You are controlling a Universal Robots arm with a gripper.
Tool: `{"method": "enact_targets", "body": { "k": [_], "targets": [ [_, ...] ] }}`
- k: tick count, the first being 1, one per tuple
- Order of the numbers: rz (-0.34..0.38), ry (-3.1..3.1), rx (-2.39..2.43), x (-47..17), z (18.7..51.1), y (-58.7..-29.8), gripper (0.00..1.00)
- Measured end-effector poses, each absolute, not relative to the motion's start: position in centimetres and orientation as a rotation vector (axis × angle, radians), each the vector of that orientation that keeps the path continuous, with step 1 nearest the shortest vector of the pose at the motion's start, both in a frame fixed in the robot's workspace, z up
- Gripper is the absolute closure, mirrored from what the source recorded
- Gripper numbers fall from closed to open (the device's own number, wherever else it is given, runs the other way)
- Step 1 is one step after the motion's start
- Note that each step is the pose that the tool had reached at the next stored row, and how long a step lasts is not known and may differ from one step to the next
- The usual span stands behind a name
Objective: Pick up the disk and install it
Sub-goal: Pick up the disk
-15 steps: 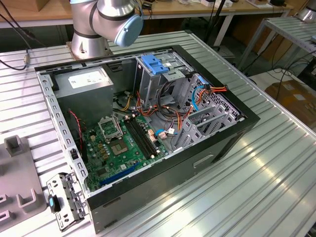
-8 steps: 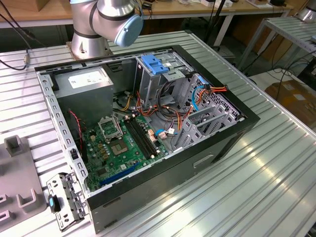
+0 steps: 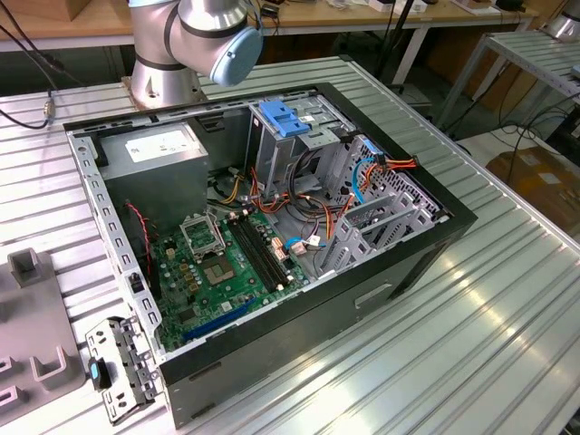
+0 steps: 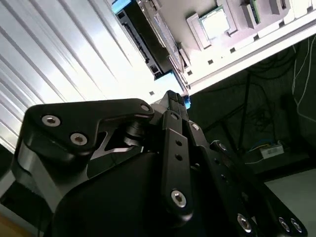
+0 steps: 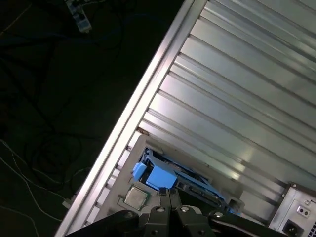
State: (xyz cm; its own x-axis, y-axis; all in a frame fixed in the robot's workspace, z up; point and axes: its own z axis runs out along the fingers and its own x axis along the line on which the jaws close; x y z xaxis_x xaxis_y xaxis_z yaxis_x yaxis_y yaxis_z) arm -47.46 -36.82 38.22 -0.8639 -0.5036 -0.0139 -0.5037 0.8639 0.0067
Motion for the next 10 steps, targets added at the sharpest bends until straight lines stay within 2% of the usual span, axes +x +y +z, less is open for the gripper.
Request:
{"method": "enact_targets", "body": {
  "k": [10],
  "targets": [
    [0.017,2.910,-1.157,-47.46,38.19,-36.82,0.89]
  ]
}}
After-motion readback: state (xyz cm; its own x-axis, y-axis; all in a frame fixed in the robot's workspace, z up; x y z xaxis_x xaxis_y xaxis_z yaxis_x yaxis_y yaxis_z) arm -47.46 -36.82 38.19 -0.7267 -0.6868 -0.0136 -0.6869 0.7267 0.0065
